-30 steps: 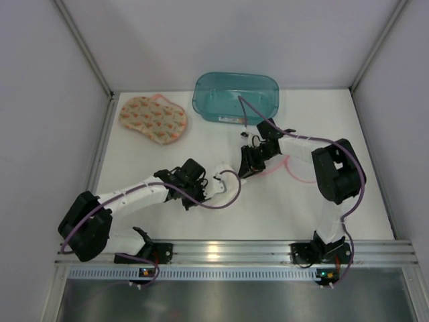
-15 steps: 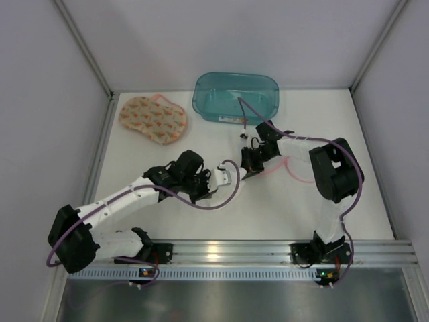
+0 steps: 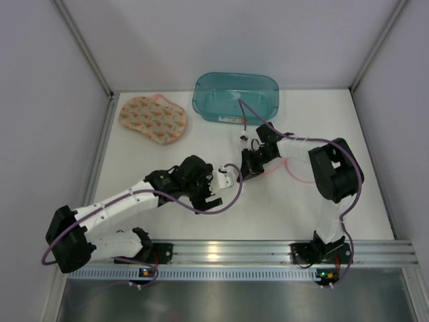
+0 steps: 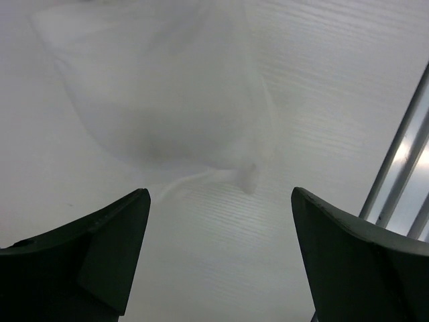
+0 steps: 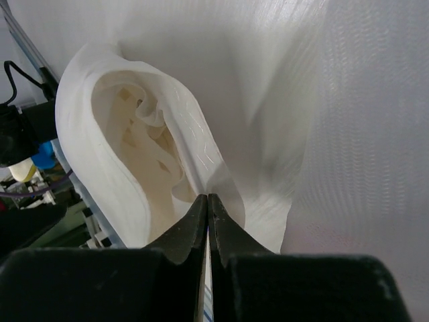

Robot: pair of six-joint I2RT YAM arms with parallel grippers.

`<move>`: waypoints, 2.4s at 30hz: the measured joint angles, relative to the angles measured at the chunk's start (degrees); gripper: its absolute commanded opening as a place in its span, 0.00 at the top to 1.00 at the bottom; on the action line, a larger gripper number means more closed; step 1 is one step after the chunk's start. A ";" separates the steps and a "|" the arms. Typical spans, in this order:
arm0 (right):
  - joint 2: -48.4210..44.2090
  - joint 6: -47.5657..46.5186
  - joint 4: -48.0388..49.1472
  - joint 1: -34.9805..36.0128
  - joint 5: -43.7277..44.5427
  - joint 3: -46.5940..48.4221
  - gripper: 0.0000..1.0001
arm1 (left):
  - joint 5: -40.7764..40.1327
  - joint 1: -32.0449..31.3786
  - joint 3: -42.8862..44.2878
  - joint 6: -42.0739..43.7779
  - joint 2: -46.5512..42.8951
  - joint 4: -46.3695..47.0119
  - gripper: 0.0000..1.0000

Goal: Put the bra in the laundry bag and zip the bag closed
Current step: Adjust the bra at the center of the board, then pick up the bra from the center of the board.

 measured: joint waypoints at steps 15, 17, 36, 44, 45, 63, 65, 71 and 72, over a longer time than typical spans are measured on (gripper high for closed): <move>0.94 4.09 1.57 0.63 -2.75 -1.66 1.00 | -31.98 -23.65 1.11 -9.20 11.69 13.16 0.01; 0.94 4.74 1.81 0.63 -3.61 -1.84 1.00 | -35.41 -24.83 1.11 -9.90 15.15 14.84 0.01; 2.08 11.98 6.78 0.57 -13.05 -6.03 1.00 | -48.70 -22.18 -2.05 -9.40 28.17 30.95 0.60; 1.25 9.75 4.24 0.48 -13.14 -4.50 0.79 | -46.53 -20.70 -2.91 -8.70 27.47 29.16 1.00; 1.11 9.22 3.19 0.26 -12.68 -3.23 0.70 | -45.59 -20.63 -2.91 -8.81 26.51 27.98 1.00; -1.20 -15.63 -19.67 -23.23 0.46 22.64 0.18 | -19.65 -8.50 8.09 -15.23 7.34 7.02 1.00; -1.31 -19.67 -22.82 -27.02 2.49 22.51 0.18 | -17.33 -6.19 10.10 -16.00 6.99 6.36 1.00; -6.51 -25.62 -27.12 -44.61 7.21 12.61 0.23 | -11.41 -2.54 11.74 -18.75 6.69 4.87 1.00; -7.85 -26.10 -27.61 -48.00 8.35 10.62 0.24 | -10.56 -1.92 11.74 -19.39 6.69 4.50 1.00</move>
